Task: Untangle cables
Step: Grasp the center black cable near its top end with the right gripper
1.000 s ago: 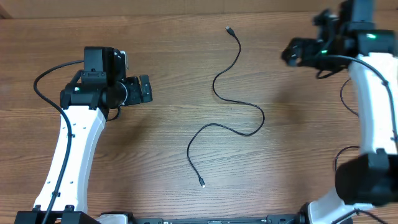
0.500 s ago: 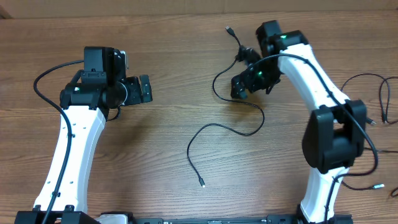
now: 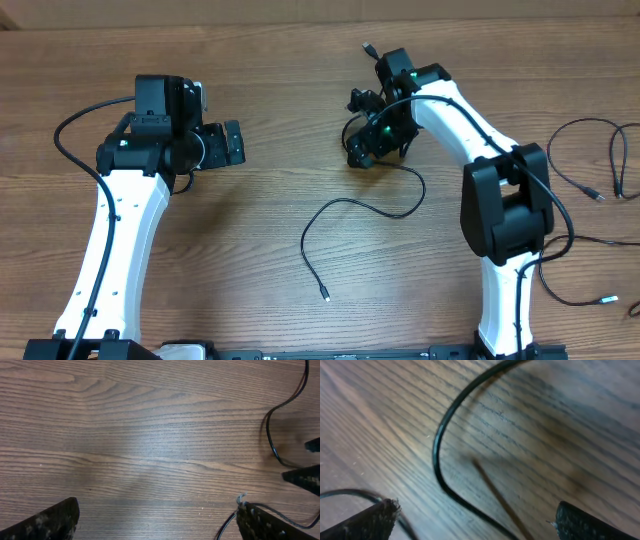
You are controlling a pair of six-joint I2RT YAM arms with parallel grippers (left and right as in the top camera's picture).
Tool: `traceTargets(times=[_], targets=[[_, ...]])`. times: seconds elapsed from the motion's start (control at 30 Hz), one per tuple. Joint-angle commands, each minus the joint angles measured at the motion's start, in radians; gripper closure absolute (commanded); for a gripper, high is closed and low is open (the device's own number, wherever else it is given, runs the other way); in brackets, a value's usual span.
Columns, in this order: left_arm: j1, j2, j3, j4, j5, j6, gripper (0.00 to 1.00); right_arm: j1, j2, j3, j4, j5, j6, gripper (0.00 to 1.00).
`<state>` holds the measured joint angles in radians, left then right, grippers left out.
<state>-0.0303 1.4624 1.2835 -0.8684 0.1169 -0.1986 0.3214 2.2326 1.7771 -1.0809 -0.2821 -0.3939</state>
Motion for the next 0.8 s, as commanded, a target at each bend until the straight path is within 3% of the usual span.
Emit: traceTargets(times=[0.0,0.13,0.23,0.37,0.7,0.77], targets=[[0.004,-0.011,0.008,0.002,0.006,0.019,0.00,0.005,0.035,-0.011,0.008,-0.008,-0.008,0.00],[0.004,-0.011,0.008,0.002,0.006,0.019,0.00,0.005,0.055,-0.011,0.006,-0.008,-0.007,0.01],[0.004,-0.011,0.008,0.002,0.006,0.019,0.00,0.005,0.065,-0.011,0.006,-0.008,-0.007,0.09],[0.004,-0.011,0.008,0.002,0.006,0.019,0.00,0.005,0.068,-0.011,0.006,-0.008,-0.008,0.28],[0.004,-0.011,0.008,0.002,0.006,0.019,0.00,0.005,0.068,-0.011,0.003,-0.008,-0.007,0.87],[0.004,-0.011,0.008,0.002,0.006,0.019,0.00,0.005,0.068,-0.011,0.002,-0.007,-0.004,0.93]])
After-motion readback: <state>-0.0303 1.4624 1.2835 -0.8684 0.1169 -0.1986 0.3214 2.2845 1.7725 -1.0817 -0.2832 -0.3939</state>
